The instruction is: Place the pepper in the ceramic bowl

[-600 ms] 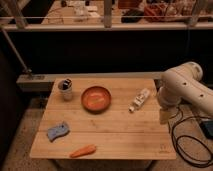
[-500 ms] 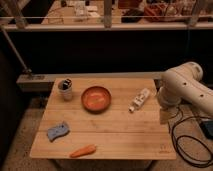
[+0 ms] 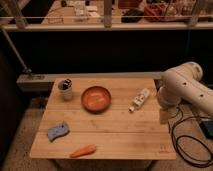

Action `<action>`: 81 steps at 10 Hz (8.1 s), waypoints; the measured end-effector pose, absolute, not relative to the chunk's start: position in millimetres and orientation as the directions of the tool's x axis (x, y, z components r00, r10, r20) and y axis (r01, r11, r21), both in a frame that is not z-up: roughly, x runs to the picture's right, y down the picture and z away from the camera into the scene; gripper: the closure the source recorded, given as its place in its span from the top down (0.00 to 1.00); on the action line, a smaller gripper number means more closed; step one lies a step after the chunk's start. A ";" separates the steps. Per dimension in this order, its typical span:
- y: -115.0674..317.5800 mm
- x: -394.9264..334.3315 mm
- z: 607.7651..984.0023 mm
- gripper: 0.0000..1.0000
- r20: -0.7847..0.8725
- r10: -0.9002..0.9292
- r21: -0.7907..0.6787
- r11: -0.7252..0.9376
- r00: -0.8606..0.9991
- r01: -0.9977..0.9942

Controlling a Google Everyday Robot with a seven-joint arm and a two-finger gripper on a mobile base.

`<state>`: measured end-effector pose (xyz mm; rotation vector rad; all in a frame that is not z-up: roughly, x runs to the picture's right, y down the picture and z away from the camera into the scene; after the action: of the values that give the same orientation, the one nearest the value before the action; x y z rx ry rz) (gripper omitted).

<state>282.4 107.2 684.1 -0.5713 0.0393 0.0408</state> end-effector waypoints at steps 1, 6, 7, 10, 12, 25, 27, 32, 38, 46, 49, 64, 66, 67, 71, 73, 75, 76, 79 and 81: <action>107.2 282.4 684.1 0.80 -0.049 0.028 -0.540 0.840 0.998 -0.049; 107.2 282.4 684.1 0.80 -0.049 0.028 -0.540 0.840 0.998 -0.050; 107.2 282.4 684.1 0.80 -0.048 0.028 -0.540 0.840 0.998 -0.049; 113.2 263.2 683.2 0.80 -0.021 0.004 -0.545 0.838 1.000 -0.015; 116.5 227.7 682.9 0.80 0.006 -0.018 -0.548 0.836 1.000 0.018; 179.3 130.2 670.5 0.80 0.215 -0.118 -0.541 0.812 0.969 0.219; 186.0 127.1 669.6 0.80 0.240 -0.129 -0.536 0.809 0.962 0.242; 202.8 83.9 669.2 0.80 0.322 -0.168 -0.510 0.799 0.932 0.320; 213.8 42.9 671.4 0.80 0.401 -0.205 -0.474 0.788 0.893 0.394; 228.7 -17.8 682.0 0.80 0.499 -0.234 -0.440 0.761 0.835 0.477; 234.4 -30.9 686.5 0.80 0.530 -0.243 -0.429 0.750 0.813 0.504; 273.8 -76.0 728.9 0.80 0.621 -0.233 -0.414 0.714 0.748 0.565; 276.2 -74.5 731.4 0.80 0.625 -0.232 -0.415 0.710 0.746 0.569; 277.5 -74.7 732.3 0.80 0.629 -0.232 -0.414 0.708 0.742 0.572; 282.2 -78.2 735.1 0.80 0.639 -0.232 -0.411 0.702 0.733 0.581; 284.7 -77.5 736.0 0.80 0.642 -0.232 -0.412 0.699 0.731 0.584; 286.9 -79.6 737.3 0.80 0.647 -0.234 -0.410 0.696 0.726 0.590; 287.5 -79.3 738.0 0.77 0.648 -0.233 -0.410 0.696 0.725 0.590; 289.3 -80.4 739.5 0.72 0.652 -0.230 -0.412 0.692 0.722 0.593; 290.1 -83.2 740.0 0.54 0.656 -0.232 -0.412 0.688 0.718 0.598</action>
<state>-83.2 290.1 740.0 -0.6594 -0.6067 -0.4975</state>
